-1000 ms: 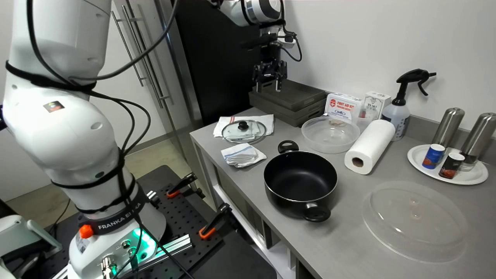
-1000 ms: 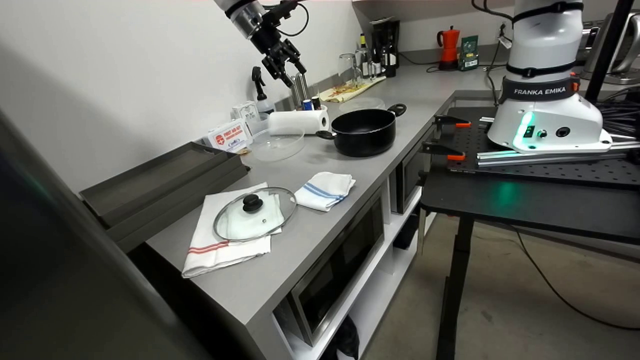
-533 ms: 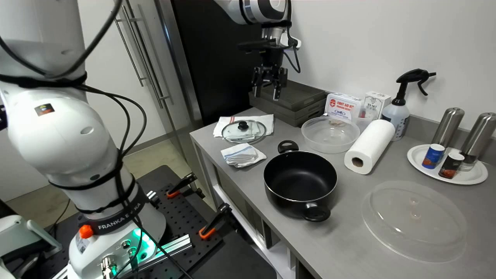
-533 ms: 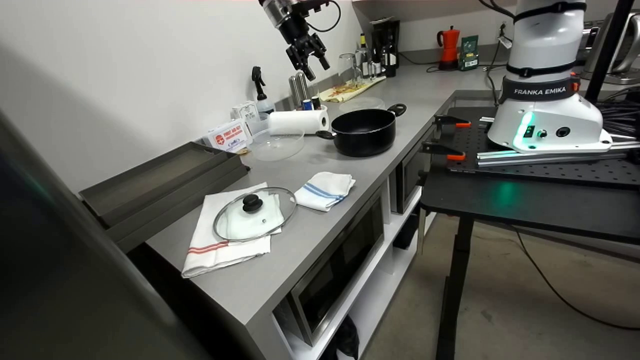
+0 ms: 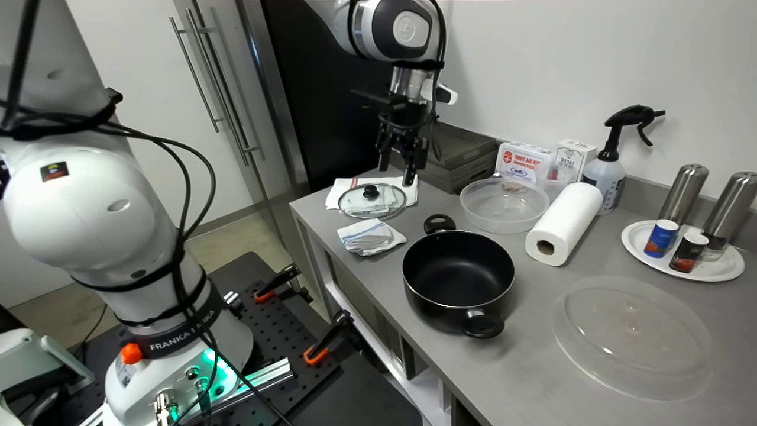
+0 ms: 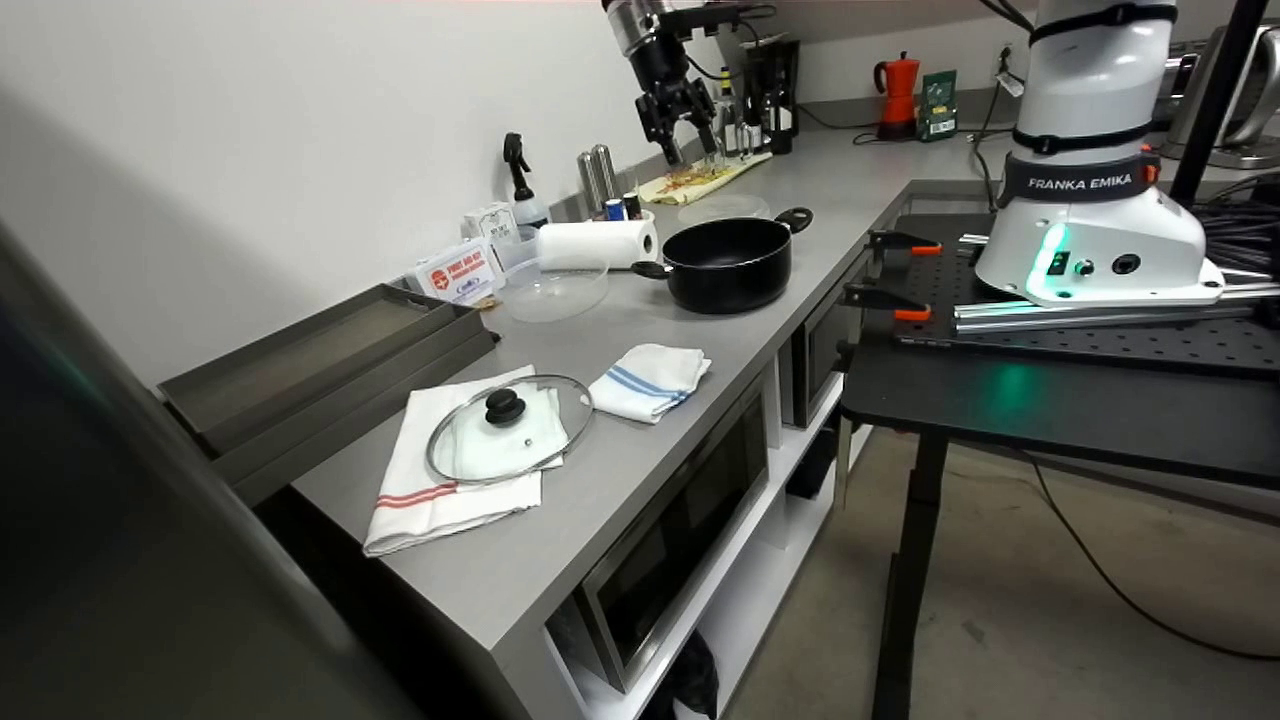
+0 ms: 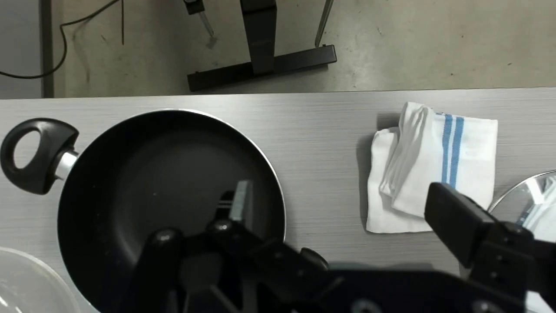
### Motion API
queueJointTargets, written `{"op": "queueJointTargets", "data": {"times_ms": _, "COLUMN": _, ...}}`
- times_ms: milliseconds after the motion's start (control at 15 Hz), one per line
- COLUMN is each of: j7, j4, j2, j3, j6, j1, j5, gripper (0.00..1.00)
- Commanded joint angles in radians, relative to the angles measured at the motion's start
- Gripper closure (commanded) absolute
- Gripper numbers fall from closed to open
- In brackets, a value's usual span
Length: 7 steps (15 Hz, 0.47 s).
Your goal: Put the lid of the pot on the left towel
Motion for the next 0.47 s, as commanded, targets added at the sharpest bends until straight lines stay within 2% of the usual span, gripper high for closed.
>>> {"op": "queueJointTargets", "data": {"times_ms": 0, "j7": -0.011, "j4": -0.032, "j2": -0.019, "j3": -0.008, "j6": 0.024, "j1": -0.003, "j5": 0.010, "gripper": 0.00}}
{"op": "queueJointTargets", "data": {"times_ms": 133, "j7": -0.024, "j4": -0.081, "j2": -0.048, "j3": -0.014, "j6": 0.056, "j1": -0.010, "j5": 0.017, "gripper": 0.00}}
{"op": "queueJointTargets", "data": {"times_ms": 400, "j7": -0.025, "j4": -0.097, "j2": -0.066, "j3": -0.014, "j6": 0.063, "j1": -0.011, "j5": 0.020, "gripper": 0.00}}
